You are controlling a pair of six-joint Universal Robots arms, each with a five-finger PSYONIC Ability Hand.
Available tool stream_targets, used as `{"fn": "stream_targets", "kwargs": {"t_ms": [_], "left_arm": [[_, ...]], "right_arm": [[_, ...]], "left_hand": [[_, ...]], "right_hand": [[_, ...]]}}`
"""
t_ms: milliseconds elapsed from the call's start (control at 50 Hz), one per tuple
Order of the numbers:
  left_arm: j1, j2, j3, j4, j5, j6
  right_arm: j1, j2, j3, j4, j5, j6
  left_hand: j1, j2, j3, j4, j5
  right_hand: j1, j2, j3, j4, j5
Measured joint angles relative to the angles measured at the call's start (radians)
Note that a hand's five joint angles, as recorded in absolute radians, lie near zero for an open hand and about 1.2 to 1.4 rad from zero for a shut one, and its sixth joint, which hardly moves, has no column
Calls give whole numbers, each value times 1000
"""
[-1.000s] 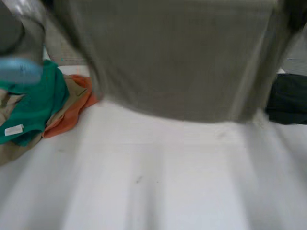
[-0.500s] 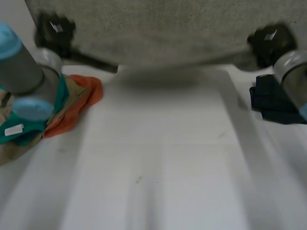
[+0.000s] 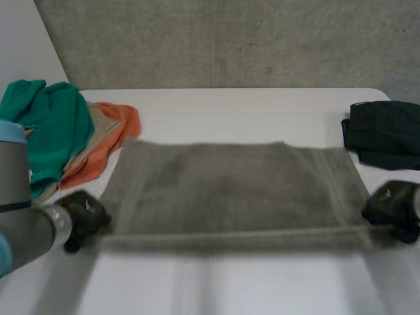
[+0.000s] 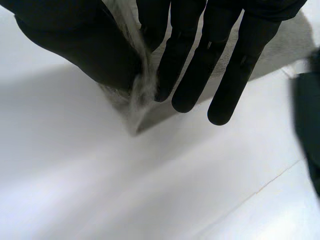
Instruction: Fold the laundry.
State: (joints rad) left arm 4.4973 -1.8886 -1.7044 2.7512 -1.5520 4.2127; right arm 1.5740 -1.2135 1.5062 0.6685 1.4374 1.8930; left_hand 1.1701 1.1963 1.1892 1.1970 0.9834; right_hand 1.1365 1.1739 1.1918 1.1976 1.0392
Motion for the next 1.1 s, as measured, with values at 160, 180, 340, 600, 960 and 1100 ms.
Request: {"fn": "stream_targets", "kwargs": {"t_ms": [160,180,340,600,960,1100], "left_arm": [[-32,-18,75,-37,-5,17],[-42,-36,113,-18,-9,1],[-109,-187,393,92,-59,-166],[-187,-447,736,158,-178,-263],[-253,-559,953,171,-232,-256],[-257,-476,856,177,-231,-351]], "right_arm": [[-19,-11,31,-14,-10,-90],[-11,4,17,-39,-10,-71],[55,114,-92,-276,-7,98],[94,254,-212,-581,50,195],[141,338,-301,-721,133,276],[116,170,-178,-652,105,479]], "left_hand": [[0,0,0,0,0],[0,0,0,0,0],[0,0,0,0,0],[0,0,0,0,0],[-981,-994,-982,-999,-937],[-981,-994,-982,-999,-937]], "right_hand": [[0,0,0,0,0],[0,0,0,0,0],[0,0,0,0,0],[0,0,0,0,0],[-914,-968,-986,-987,-992],[-914,-968,-986,-987,-992]]}}
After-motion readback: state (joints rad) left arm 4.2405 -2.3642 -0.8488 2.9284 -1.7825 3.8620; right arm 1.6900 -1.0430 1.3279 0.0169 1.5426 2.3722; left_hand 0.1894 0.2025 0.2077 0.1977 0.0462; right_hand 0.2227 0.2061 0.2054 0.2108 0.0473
